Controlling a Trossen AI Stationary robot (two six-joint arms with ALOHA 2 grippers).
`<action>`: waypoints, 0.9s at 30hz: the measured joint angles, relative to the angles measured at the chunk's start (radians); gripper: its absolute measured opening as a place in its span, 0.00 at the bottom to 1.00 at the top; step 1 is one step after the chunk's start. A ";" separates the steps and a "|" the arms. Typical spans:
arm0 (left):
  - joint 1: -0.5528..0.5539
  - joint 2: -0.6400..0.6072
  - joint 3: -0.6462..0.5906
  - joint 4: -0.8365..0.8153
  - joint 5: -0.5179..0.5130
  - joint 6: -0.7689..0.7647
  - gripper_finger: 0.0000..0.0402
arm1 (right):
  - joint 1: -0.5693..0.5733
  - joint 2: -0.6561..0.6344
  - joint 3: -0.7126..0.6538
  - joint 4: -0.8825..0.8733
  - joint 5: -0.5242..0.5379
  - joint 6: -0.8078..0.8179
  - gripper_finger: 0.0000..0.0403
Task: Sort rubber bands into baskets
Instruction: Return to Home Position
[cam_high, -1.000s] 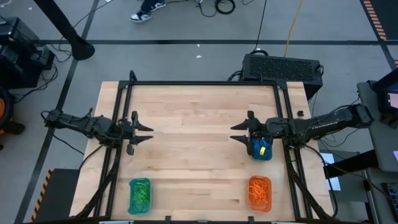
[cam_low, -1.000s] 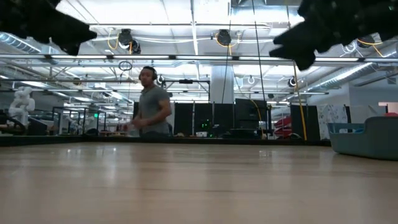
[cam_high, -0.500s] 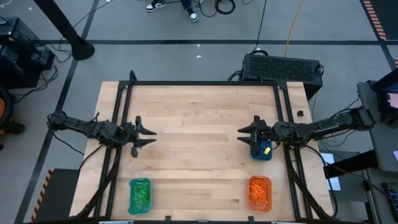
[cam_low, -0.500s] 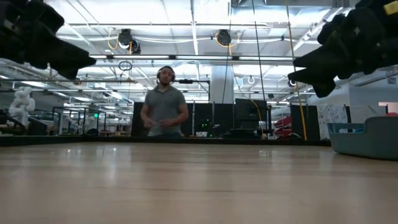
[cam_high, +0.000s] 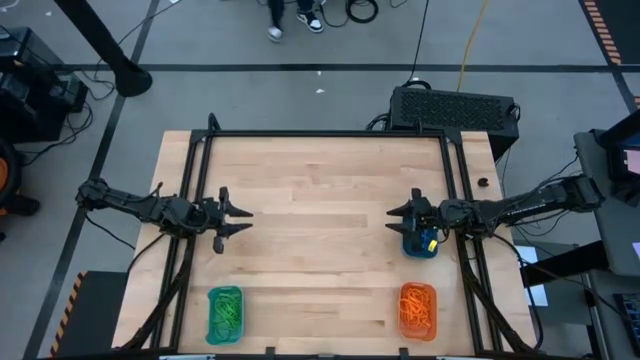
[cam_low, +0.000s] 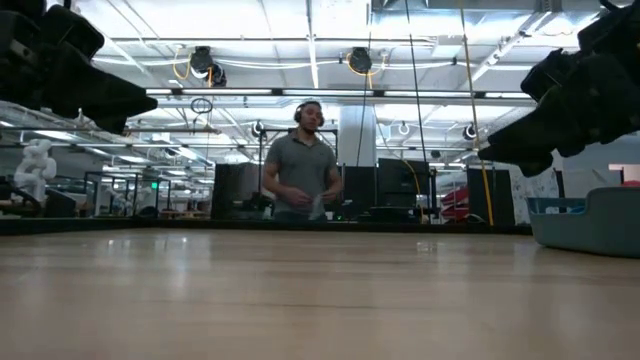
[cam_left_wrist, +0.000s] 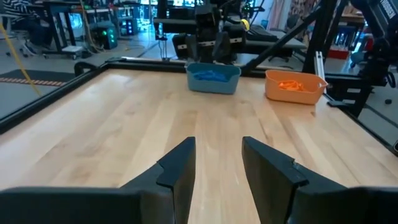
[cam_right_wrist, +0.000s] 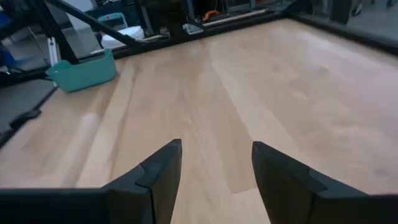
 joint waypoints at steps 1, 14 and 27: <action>0.000 0.000 0.000 0.000 -0.001 0.000 0.34 | -0.006 -0.008 0.000 -0.006 0.001 -0.019 0.46; 0.000 0.000 0.000 -0.003 -0.003 -0.003 0.34 | -0.050 -0.111 0.001 -0.187 -0.018 -0.102 0.46; 0.000 0.000 0.000 -0.004 -0.003 -0.004 0.34 | -0.050 -0.111 0.001 -0.186 -0.008 -0.079 0.46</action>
